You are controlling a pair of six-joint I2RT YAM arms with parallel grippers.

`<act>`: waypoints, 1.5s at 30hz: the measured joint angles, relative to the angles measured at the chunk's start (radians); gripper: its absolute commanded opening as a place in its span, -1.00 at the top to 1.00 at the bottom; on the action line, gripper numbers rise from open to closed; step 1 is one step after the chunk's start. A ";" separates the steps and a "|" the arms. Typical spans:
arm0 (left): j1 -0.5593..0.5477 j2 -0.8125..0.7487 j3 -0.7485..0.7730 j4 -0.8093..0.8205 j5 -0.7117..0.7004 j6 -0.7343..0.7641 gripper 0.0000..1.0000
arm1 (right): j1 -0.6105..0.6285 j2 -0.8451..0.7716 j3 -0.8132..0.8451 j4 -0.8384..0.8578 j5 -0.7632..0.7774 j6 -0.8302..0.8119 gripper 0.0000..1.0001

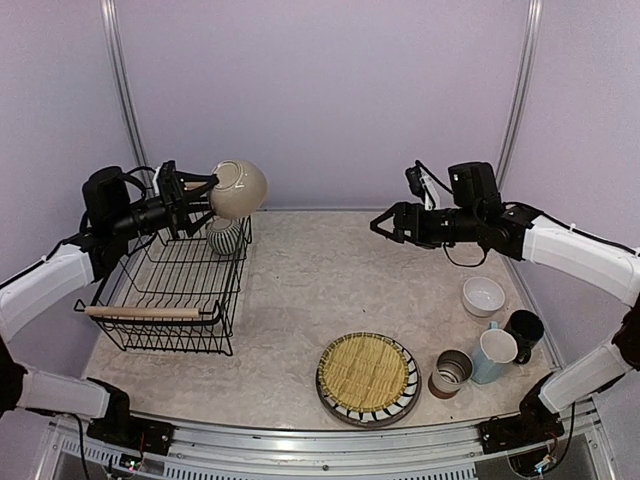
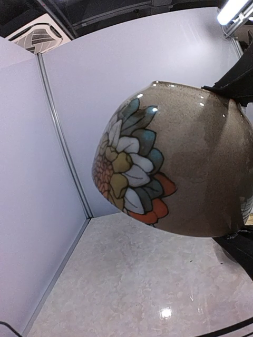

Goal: Unload the mixed dishes from the dish rack
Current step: Pass from the left arm to the right

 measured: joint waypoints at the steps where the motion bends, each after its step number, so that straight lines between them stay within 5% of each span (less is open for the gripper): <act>1: -0.023 0.022 0.007 0.029 0.003 -0.011 0.35 | 0.010 0.007 0.000 0.052 -0.036 0.022 -0.77; 12: -0.170 0.291 0.094 0.404 0.015 -0.211 0.38 | 0.068 0.163 0.025 0.696 -0.309 0.365 -0.84; 20: -0.237 0.439 0.151 0.636 0.040 -0.334 0.40 | 0.079 0.279 0.101 0.953 -0.382 0.547 -0.76; 26: -0.296 0.507 0.201 0.733 0.063 -0.379 0.41 | 0.087 0.341 0.170 1.120 -0.424 0.675 -0.34; 38: -0.328 0.620 0.263 0.923 0.092 -0.519 0.43 | 0.103 0.438 0.176 1.429 -0.449 0.898 0.97; 42: -0.338 0.624 0.273 0.959 0.082 -0.541 0.33 | 0.114 0.433 0.182 1.524 -0.454 0.936 1.00; 45: -0.327 0.624 0.279 0.964 0.079 -0.525 -0.14 | 0.113 0.435 0.184 1.523 -0.454 0.941 1.00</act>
